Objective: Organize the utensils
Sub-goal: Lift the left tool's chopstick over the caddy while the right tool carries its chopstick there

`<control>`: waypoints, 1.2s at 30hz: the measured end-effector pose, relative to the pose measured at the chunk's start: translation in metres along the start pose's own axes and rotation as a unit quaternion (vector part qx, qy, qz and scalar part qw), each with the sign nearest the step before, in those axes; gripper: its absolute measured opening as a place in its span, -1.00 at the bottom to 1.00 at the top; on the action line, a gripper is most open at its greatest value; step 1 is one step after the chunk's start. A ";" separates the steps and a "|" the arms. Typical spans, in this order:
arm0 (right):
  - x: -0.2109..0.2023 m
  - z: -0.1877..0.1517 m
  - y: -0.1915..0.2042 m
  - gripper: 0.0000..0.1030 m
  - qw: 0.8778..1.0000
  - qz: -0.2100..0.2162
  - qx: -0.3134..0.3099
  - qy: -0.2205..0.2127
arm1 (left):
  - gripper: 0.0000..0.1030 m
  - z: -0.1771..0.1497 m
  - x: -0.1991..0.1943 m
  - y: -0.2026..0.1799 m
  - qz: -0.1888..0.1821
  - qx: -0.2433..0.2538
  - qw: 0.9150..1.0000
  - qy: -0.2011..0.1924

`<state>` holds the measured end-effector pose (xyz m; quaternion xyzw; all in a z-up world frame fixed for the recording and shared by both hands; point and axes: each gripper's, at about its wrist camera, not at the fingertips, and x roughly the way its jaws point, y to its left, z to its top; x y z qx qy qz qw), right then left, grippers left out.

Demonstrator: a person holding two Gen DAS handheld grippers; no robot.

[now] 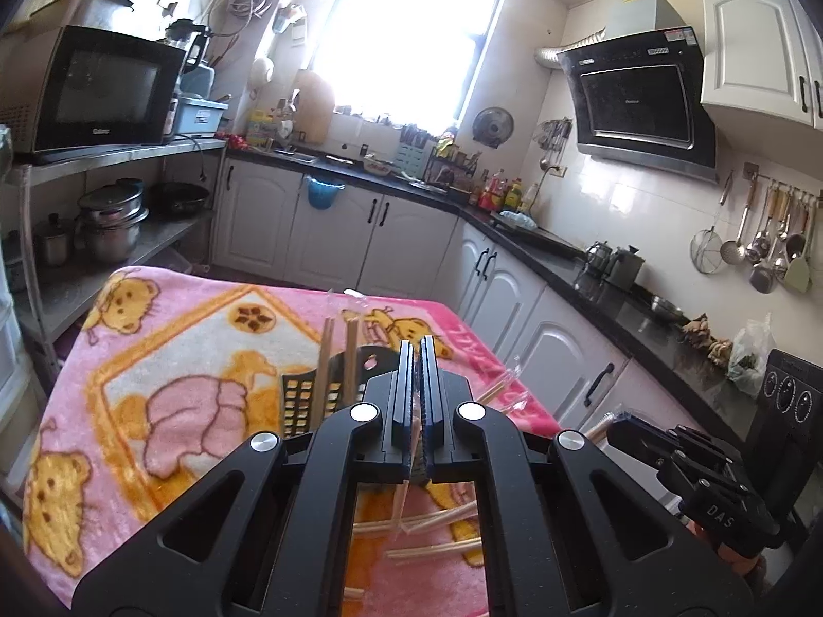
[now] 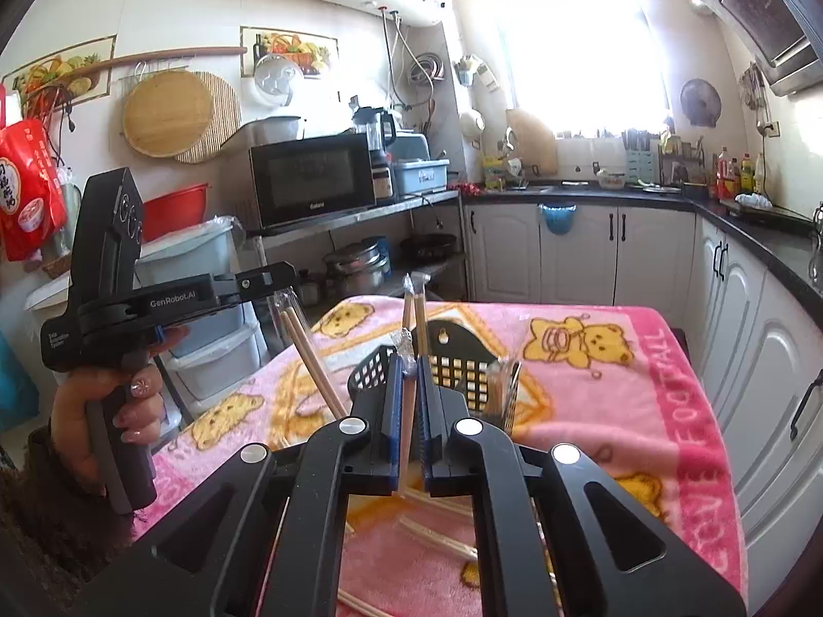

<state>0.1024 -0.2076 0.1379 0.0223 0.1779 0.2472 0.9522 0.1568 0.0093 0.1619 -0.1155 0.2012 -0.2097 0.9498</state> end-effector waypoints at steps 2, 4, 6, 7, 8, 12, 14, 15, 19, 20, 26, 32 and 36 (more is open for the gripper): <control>-0.002 0.006 -0.002 -0.89 1.000 -0.001 0.000 -0.007 | -0.98 0.006 -0.001 -0.006 -0.009 0.005 1.000 -0.006; -0.005 0.011 -0.003 -0.89 1.000 -0.004 0.002 -0.015 | -0.98 0.011 -0.002 -0.011 -0.016 0.012 1.000 -0.012; -0.007 0.017 -0.005 -0.89 1.000 -0.006 0.008 -0.023 | -0.98 0.017 -0.002 -0.019 -0.023 0.019 0.999 -0.018; -0.007 0.021 -0.005 -0.89 1.000 -0.007 0.010 -0.026 | -0.98 0.020 -0.003 -0.021 -0.027 0.021 0.999 -0.020; -0.007 0.023 -0.006 -0.89 1.000 -0.009 0.011 -0.028 | -0.98 0.023 -0.003 -0.025 -0.029 0.025 0.999 -0.024; -0.007 0.035 -0.007 -0.89 0.999 -0.019 0.013 -0.040 | -0.98 0.036 -0.002 -0.036 -0.035 0.039 0.998 -0.033; -0.008 0.043 -0.010 -0.89 0.999 -0.021 0.017 -0.046 | -0.98 0.044 0.002 -0.044 -0.043 0.048 0.997 -0.035; -0.009 0.046 -0.011 -0.89 0.998 -0.024 0.017 -0.051 | -0.98 0.048 0.004 -0.048 -0.045 0.052 0.997 -0.037; -0.009 0.062 -0.017 -0.89 0.997 -0.033 0.027 -0.067 | -0.98 0.065 0.015 -0.063 -0.054 0.065 0.996 -0.041; -0.010 0.067 -0.019 -0.89 0.996 -0.033 0.030 -0.072 | -0.98 0.070 0.019 -0.066 -0.057 0.066 0.995 -0.042; -0.004 0.087 -0.026 -0.89 0.995 -0.046 0.033 -0.084 | -0.98 0.092 0.035 -0.075 -0.058 0.074 0.995 -0.042; 0.003 0.104 -0.038 -0.89 0.993 -0.056 0.040 -0.093 | -0.98 0.107 0.042 -0.074 -0.053 0.074 0.995 -0.048; 0.011 0.110 -0.044 -0.89 0.993 -0.062 0.041 -0.091 | -0.98 0.112 0.047 -0.069 -0.048 0.073 0.995 -0.053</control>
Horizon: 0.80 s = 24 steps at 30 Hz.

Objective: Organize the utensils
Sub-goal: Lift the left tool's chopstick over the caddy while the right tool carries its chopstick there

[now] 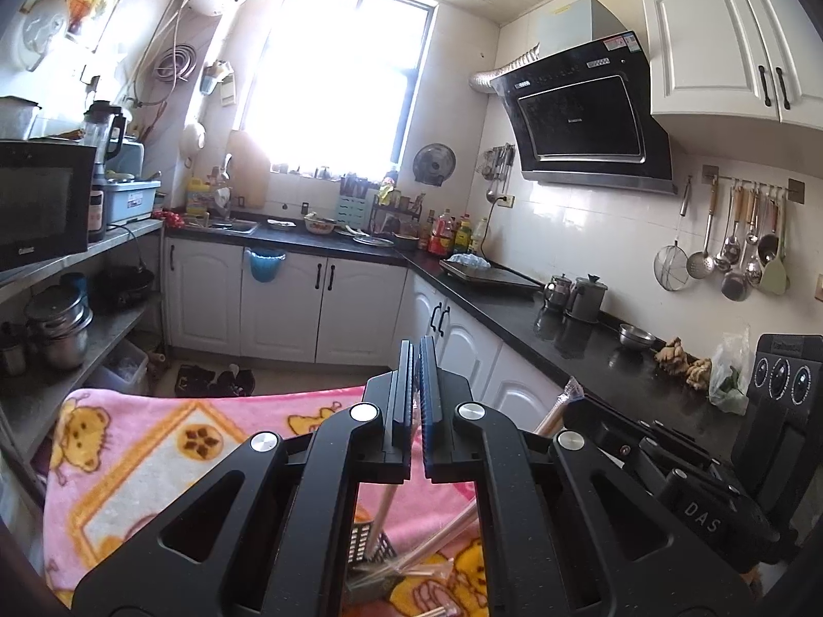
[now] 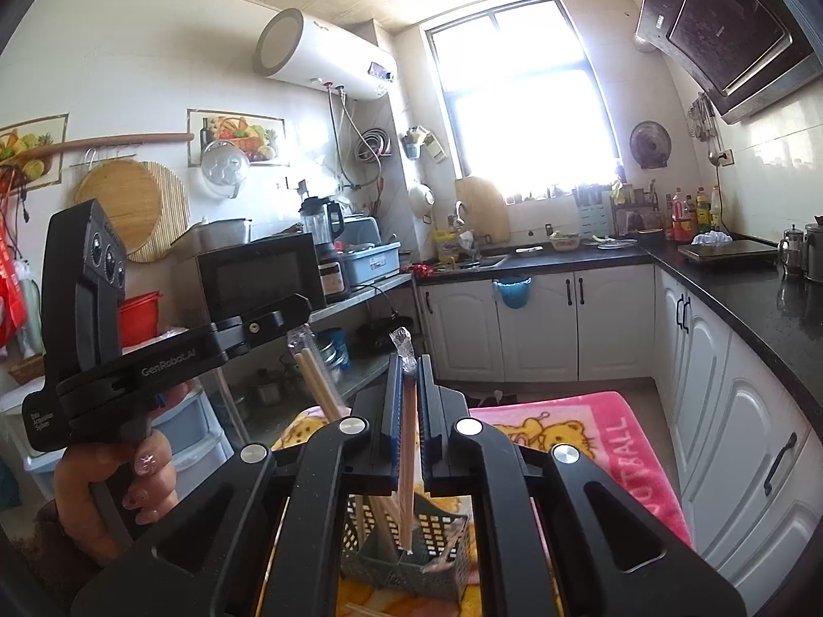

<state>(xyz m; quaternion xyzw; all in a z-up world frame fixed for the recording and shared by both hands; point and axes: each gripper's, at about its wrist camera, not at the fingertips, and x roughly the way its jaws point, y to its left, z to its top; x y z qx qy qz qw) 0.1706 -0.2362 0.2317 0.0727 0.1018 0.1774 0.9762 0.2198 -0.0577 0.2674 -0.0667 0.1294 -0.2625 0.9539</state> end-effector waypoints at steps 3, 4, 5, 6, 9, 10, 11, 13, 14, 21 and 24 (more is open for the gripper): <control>0.008 0.002 -0.004 -0.89 1.000 -0.002 0.002 0.004 | -0.98 0.002 0.004 0.006 0.005 -0.002 1.000 -0.002; 0.010 0.001 -0.004 -0.89 1.000 -0.003 0.002 0.006 | -0.98 0.002 0.006 0.007 0.006 -0.004 1.000 -0.002; 0.014 0.001 -0.006 -0.89 1.000 -0.003 0.002 0.009 | -0.98 0.003 0.008 0.009 0.008 -0.005 1.000 -0.003; 0.018 0.000 -0.007 -0.89 1.000 -0.004 0.003 0.014 | -0.98 0.003 0.009 0.011 0.009 -0.006 1.000 -0.002; 0.031 -0.002 -0.008 -0.89 1.000 -0.005 0.002 0.025 | -0.98 0.001 0.015 0.018 0.016 -0.010 1.000 0.002; 0.034 -0.002 -0.008 -0.89 1.000 -0.005 0.002 0.028 | -0.98 0.001 0.017 0.019 0.019 -0.010 1.000 0.003; 0.040 -0.004 -0.008 -0.89 0.999 -0.004 0.001 0.034 | -0.98 -0.001 0.020 0.022 0.022 -0.011 1.000 0.004; 0.048 -0.007 -0.009 -0.89 0.999 -0.008 -0.001 0.043 | -0.98 -0.004 0.024 0.028 0.025 -0.015 1.000 0.009; 0.054 -0.009 -0.009 -0.89 0.999 -0.008 -0.002 0.050 | -0.98 -0.006 0.025 0.032 0.028 -0.017 0.999 0.013; 0.077 -0.028 -0.015 -0.89 0.997 -0.013 0.006 0.082 | -0.98 -0.023 0.035 0.045 0.032 -0.024 0.999 0.031; 0.083 -0.035 -0.017 -0.89 0.996 -0.015 0.009 0.088 | -0.98 -0.030 0.038 0.045 0.039 -0.017 0.998 0.039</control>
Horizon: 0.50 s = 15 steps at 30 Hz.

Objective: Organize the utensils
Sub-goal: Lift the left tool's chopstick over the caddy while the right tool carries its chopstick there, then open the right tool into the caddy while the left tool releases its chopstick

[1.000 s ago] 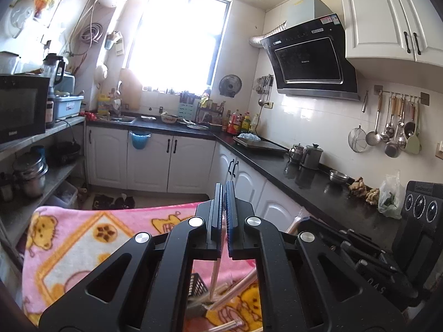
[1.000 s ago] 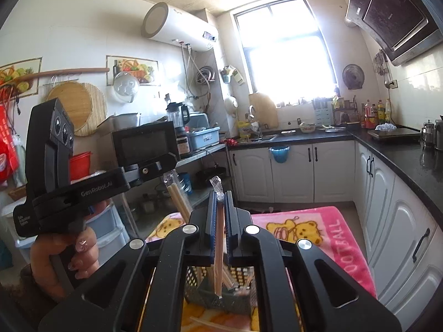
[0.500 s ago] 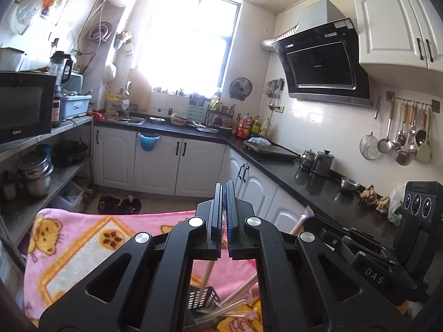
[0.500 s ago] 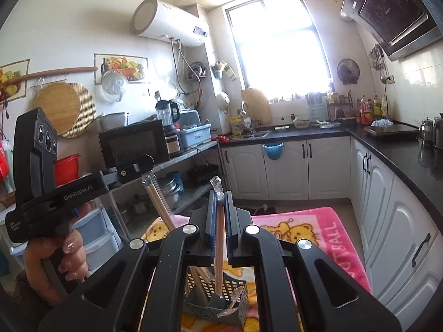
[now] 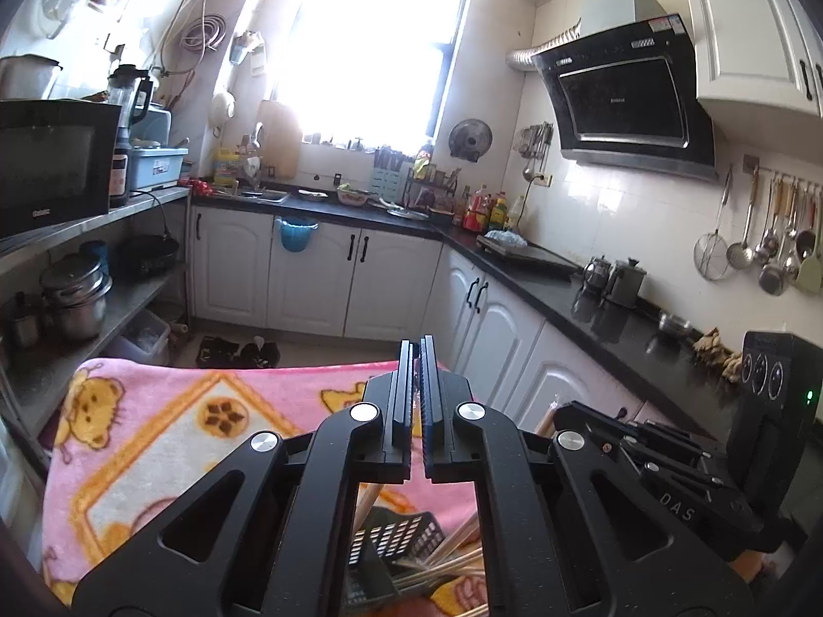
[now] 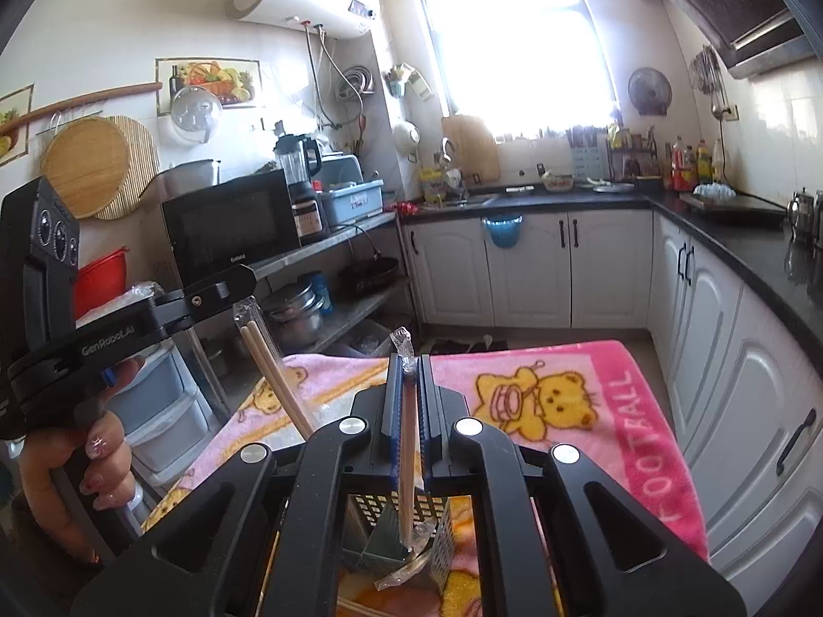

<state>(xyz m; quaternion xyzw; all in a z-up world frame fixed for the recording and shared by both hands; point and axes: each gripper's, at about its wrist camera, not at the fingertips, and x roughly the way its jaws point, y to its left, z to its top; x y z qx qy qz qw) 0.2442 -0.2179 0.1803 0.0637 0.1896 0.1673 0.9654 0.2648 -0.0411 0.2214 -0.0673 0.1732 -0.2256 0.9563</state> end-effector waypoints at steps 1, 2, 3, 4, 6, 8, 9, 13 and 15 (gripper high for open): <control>0.001 -0.002 0.000 -0.89 1.000 0.000 0.001 0.001 | -0.98 -0.002 0.002 0.001 -0.001 0.000 1.000 0.004; 0.004 -0.003 -0.001 -0.89 1.000 0.001 0.004 0.004 | -0.98 -0.005 0.003 0.001 0.000 0.000 1.000 0.006; 0.006 -0.005 -0.002 -0.89 1.000 0.000 0.007 0.004 | -0.98 -0.007 0.004 0.003 0.000 0.001 1.000 0.008; 0.008 -0.006 -0.003 -0.89 1.000 -0.001 0.010 0.004 | -0.98 -0.010 0.005 0.004 0.000 0.002 1.000 0.010; 0.011 -0.010 -0.006 -0.89 1.000 -0.001 0.019 0.002 | -0.98 -0.016 0.009 0.006 0.002 0.000 1.000 0.016; 0.014 -0.014 -0.010 -0.89 1.000 -0.001 0.026 0.003 | -0.98 -0.023 0.012 0.008 0.006 0.001 1.000 0.023; 0.015 -0.015 -0.012 -0.88 1.000 -0.002 0.029 0.004 | -0.98 -0.026 0.013 0.008 0.009 0.004 1.000 0.025; 0.020 -0.021 -0.016 -0.88 0.999 -0.002 0.038 0.007 | -0.98 -0.037 0.019 0.011 0.011 0.002 0.999 0.036; 0.021 -0.025 -0.018 -0.88 0.999 -0.003 0.042 0.010 | -0.98 -0.044 0.021 0.015 0.011 -0.003 0.999 0.041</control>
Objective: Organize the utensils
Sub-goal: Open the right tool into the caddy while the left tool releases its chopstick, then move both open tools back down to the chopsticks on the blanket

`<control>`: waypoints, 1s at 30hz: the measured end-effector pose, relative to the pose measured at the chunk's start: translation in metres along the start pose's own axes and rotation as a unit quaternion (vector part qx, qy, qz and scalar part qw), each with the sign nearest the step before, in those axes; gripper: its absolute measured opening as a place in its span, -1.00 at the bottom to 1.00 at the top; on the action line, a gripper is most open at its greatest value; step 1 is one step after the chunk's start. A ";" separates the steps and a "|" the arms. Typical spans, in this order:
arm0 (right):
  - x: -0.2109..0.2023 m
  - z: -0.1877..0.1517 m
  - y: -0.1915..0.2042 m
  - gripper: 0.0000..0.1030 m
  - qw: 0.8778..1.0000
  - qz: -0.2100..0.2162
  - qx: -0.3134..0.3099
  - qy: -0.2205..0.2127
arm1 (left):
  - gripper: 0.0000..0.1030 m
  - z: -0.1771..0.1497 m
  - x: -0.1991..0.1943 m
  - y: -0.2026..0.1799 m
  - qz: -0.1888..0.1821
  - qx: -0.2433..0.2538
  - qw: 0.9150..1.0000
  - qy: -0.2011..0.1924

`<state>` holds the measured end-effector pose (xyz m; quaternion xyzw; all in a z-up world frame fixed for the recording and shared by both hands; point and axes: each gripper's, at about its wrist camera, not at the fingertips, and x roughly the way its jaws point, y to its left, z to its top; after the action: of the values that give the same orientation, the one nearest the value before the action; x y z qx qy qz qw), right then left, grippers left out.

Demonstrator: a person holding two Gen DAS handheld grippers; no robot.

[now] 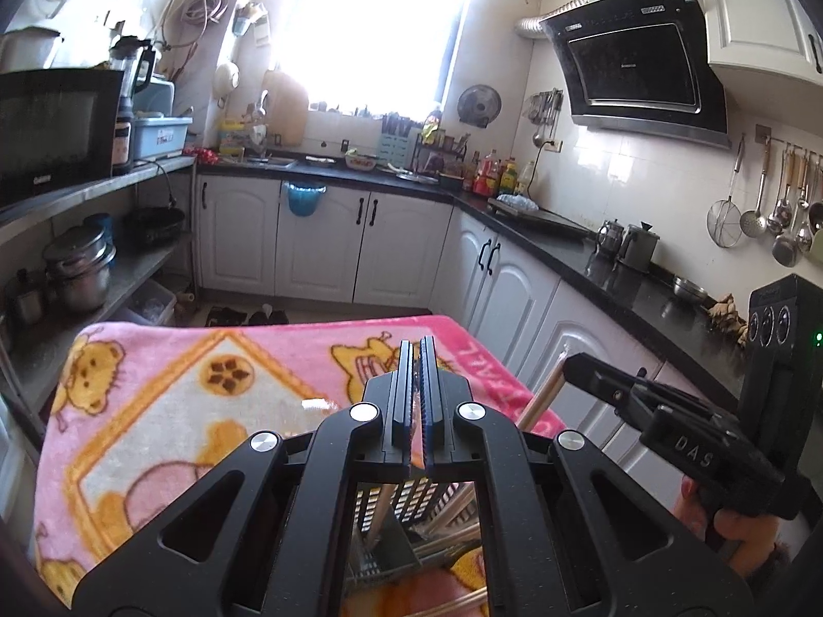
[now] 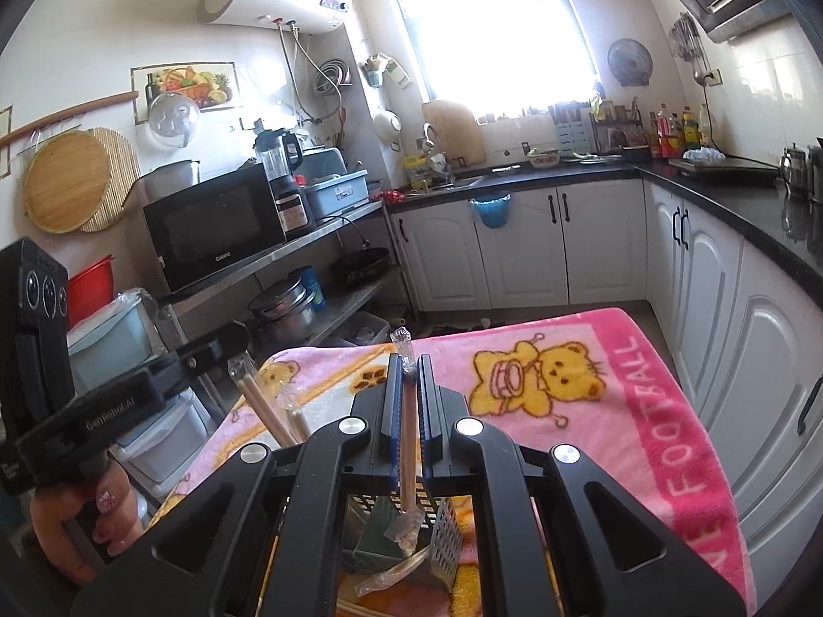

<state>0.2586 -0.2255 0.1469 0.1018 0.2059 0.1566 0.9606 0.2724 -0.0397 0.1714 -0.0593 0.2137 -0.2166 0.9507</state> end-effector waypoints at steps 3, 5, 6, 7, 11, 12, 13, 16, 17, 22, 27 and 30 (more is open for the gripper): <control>-0.001 -0.004 -0.002 -0.88 1.000 0.002 0.002 0.000 | -0.98 -0.007 0.001 0.003 -0.003 -0.007 1.000 0.000; -0.001 -0.005 -0.003 -0.88 1.000 0.004 0.003 0.003 | -0.98 -0.012 0.001 0.003 -0.007 -0.008 1.000 -0.002; -0.001 -0.006 -0.004 -0.88 1.000 0.004 0.007 0.004 | -0.98 -0.014 0.001 0.002 -0.007 -0.008 1.000 -0.001; -0.002 -0.008 -0.006 -0.87 1.000 0.004 0.008 0.004 | -0.98 -0.018 0.001 0.001 -0.005 -0.007 1.000 0.000; -0.003 -0.016 -0.013 -0.70 1.000 0.004 0.018 0.013 | -0.98 -0.028 0.000 0.002 -0.003 -0.010 1.000 0.001; -0.003 -0.017 -0.014 -0.69 1.000 0.003 0.018 0.015 | -0.98 -0.029 0.000 0.002 -0.003 -0.012 1.000 0.002; -0.004 -0.020 -0.015 -0.67 1.000 0.001 0.018 0.017 | -0.98 -0.030 0.000 0.002 -0.003 -0.015 1.000 0.003; -0.009 -0.025 -0.018 -0.56 1.000 0.000 0.022 0.015 | -0.98 -0.035 -0.002 0.003 0.000 -0.016 1.000 0.005; -0.011 -0.026 -0.018 -0.54 1.000 -0.002 0.022 0.015 | -0.98 -0.036 -0.004 0.003 0.004 -0.015 1.000 0.004; -0.019 -0.034 -0.020 -0.37 1.000 -0.016 0.012 0.018 | -0.61 -0.045 -0.014 0.008 0.009 -0.027 1.000 0.005; -0.030 -0.043 -0.021 -0.16 0.999 -0.028 0.003 0.015 | -0.19 -0.053 -0.022 0.012 0.013 -0.040 0.999 0.008; -0.037 -0.048 -0.023 0.01 0.999 -0.033 0.005 0.007 | 0.22 -0.056 -0.029 0.013 0.016 -0.044 0.999 0.004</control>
<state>0.2121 -0.2530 0.1117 0.0988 0.2168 0.1250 0.9631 0.2297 -0.0166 0.1297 -0.0967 0.2274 -0.1921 0.9498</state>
